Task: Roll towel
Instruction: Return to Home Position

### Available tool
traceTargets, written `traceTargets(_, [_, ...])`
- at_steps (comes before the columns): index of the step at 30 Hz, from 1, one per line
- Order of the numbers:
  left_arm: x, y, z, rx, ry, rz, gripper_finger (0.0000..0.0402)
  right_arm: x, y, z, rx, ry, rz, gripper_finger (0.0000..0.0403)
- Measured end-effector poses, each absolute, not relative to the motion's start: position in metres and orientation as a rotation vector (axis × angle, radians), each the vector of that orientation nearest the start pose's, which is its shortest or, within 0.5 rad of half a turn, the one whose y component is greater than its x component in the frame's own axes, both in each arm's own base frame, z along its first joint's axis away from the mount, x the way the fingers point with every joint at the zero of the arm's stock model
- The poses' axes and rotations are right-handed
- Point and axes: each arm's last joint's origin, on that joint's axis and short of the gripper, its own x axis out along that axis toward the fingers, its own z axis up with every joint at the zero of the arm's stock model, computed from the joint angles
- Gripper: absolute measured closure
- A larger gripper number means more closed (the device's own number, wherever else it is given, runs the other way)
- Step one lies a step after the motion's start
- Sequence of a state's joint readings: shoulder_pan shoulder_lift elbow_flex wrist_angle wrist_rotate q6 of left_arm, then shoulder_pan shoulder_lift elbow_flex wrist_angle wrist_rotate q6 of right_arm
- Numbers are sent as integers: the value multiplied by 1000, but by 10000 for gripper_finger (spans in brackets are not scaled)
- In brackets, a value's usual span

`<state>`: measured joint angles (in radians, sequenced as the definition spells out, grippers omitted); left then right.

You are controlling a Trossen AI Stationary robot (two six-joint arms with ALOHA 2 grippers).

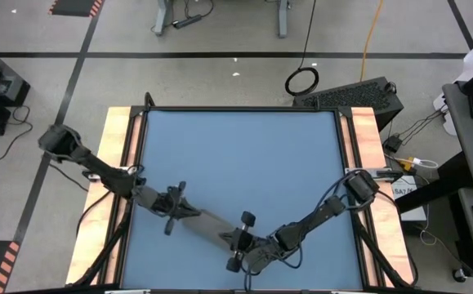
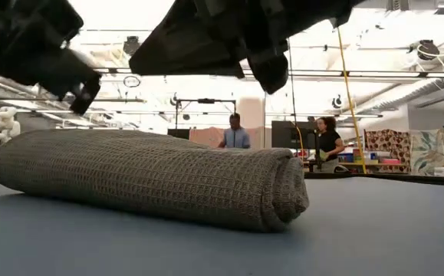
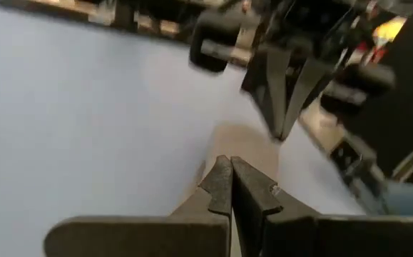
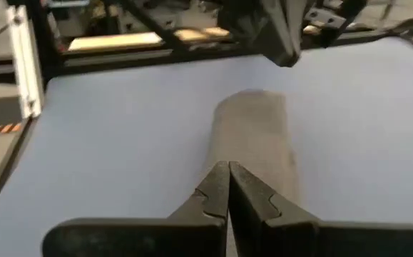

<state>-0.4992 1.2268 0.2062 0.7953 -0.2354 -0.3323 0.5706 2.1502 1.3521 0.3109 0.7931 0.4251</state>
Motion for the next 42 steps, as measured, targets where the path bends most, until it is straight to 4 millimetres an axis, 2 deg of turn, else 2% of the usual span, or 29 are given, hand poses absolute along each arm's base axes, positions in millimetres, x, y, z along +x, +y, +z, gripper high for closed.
traceTargets(6, [167,-85,129,-263,558,-113,398,394,234,136,131,351,-276,403])
traceTargets(9, [163,-82,119,-241,632,-9,398,395,234,123,140,378,-265,403])
traceTargets(12, [163,-82,116,-231,642,4,398,396,235,119,165,388,-250,403])
traceTargets(15, [167,-84,125,-226,567,-32,398,394,239,122,179,374,-239,403])
traceTargets(20, [173,-87,145,-152,431,-83,398,387,242,151,166,360,-212,403])
traceTargets(23, [177,-85,163,-107,318,-65,398,381,239,171,109,415,-129,403])
traceTargets(29, [183,-83,191,50,199,-74,398,371,221,220,-59,451,1,403])
traceTargets(31, [185,-84,199,52,153,-79,398,367,213,229,-121,473,-2,403])
traceTargets(36, [182,-85,203,-46,132,-123,398,359,194,249,-194,518,-19,403])
traceTargets(42, [175,-82,213,-87,97,-136,398,341,181,252,-237,571,-15,403])
